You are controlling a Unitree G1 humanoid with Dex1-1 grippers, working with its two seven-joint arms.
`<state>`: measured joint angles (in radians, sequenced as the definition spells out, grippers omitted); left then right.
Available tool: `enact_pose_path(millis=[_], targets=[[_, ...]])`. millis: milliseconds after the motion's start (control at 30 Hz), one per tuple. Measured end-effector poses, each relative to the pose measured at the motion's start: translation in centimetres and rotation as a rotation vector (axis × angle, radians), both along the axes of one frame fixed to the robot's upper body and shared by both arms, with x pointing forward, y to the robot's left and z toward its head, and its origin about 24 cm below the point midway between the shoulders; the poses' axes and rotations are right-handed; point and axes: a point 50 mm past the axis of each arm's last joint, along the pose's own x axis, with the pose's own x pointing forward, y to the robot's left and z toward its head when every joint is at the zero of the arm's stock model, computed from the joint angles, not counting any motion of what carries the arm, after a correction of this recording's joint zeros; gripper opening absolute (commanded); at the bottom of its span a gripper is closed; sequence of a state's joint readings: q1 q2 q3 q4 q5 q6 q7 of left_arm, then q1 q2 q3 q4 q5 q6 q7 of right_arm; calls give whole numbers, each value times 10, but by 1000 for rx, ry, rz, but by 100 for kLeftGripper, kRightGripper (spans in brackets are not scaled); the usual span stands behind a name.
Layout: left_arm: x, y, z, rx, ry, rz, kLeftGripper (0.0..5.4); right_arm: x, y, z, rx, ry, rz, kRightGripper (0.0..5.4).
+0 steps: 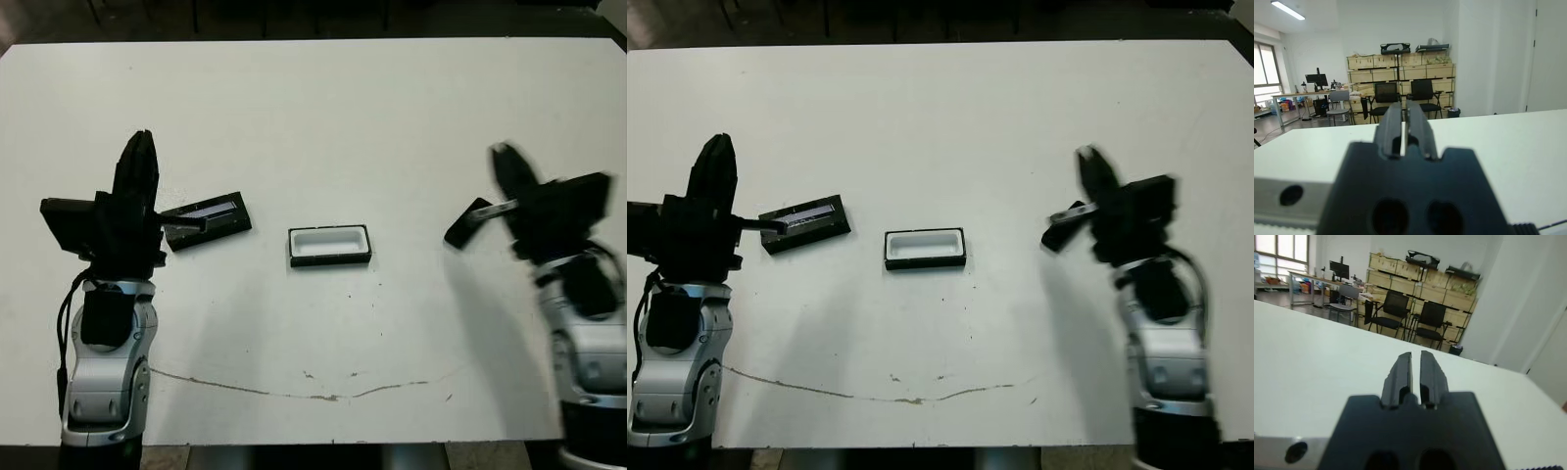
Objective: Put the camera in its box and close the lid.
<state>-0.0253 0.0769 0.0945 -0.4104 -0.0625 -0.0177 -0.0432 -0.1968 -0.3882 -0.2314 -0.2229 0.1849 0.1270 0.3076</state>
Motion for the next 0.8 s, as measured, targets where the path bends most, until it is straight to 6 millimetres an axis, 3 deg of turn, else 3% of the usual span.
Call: enact_pose_path(millis=[167, 367, 633, 800], targets=[[-2, 0, -3, -12, 12, -6, 4, 6, -35, 22, -125, 62, -47, 0], [-2, -2, -4, -13, 15, -14, 4, 17, -58, 14, -269, 252, -38, 0], [-3, 2, -4, -23, -11, -24, 4, 28, -55, -3, -458, 541, 117, 0], [-3, 5, -7, -21, -14, -18, 4, 31, -54, -7, -561, 629, 204, 0]])
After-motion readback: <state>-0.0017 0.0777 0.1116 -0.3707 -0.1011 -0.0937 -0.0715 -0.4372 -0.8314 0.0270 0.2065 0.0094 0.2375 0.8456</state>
